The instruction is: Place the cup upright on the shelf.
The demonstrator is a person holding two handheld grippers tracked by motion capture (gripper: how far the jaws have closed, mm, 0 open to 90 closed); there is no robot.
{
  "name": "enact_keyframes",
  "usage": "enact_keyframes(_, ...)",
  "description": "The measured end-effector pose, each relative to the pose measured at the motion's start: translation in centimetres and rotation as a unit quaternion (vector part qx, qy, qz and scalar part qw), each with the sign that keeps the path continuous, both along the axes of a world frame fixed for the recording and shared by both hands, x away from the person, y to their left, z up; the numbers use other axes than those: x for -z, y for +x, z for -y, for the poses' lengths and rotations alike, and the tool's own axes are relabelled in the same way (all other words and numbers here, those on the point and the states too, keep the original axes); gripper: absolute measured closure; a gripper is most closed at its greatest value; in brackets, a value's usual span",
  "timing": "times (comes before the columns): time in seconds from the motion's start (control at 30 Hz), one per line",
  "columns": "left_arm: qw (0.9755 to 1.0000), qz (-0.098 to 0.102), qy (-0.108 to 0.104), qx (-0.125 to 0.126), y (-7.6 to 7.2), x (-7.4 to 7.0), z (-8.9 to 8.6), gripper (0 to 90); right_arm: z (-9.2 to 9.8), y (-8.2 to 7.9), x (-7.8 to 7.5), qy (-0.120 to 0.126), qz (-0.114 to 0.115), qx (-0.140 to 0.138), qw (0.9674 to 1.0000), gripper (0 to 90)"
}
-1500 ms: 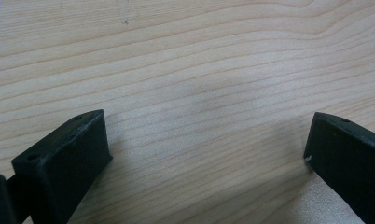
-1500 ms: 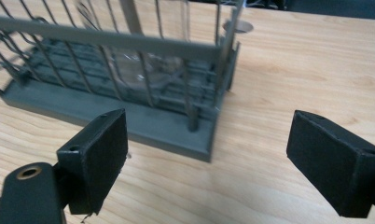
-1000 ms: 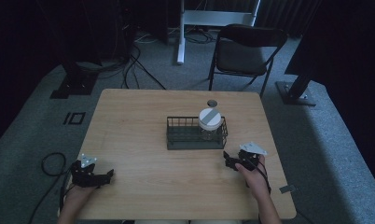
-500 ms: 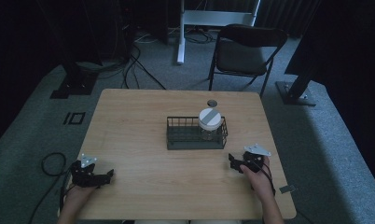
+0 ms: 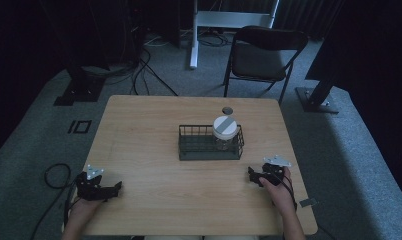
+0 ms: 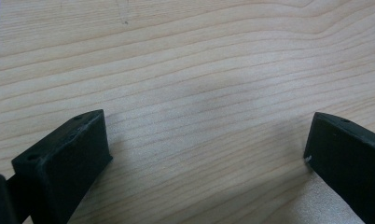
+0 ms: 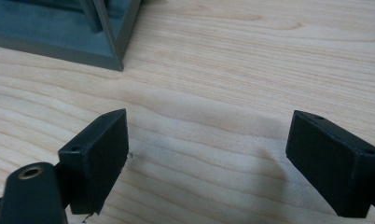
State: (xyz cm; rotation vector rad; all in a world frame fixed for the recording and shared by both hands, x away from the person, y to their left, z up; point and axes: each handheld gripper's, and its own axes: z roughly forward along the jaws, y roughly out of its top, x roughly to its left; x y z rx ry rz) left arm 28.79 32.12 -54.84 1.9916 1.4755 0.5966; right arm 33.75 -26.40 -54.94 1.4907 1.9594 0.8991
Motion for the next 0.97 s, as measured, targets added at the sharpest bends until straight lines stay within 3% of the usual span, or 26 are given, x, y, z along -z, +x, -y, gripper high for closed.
enact_keyframes(0.13, 1.0000, 0.000, 0.000, 0.000, 0.00, 0.00, 0.00, 0.2, 0.09, 0.10, 0.14, -0.013, -0.017, 0.005, 0.9998, 12.4)
enact_keyframes(0.3, 1.0000, 0.000, 0.000, 0.000, 0.00, 0.01, 0.01, 0.1, 0.38, 0.14, 0.18, 0.004, -0.029, 0.010, 0.9995, 12.1)
enact_keyframes(0.7, 1.0000, 0.000, 0.000, 0.000, -0.01, 0.00, 0.01, 0.2, 0.30, 0.08, 0.21, 0.002, -0.030, -0.007, 0.9995, 11.3)
enact_keyframes(0.97, 0.9998, 0.001, -0.001, -0.020, 0.01, 0.01, 0.27, 0.2, 0.30, 0.09, 0.20, 0.002, -0.030, -0.007, 0.9995, 11.3)
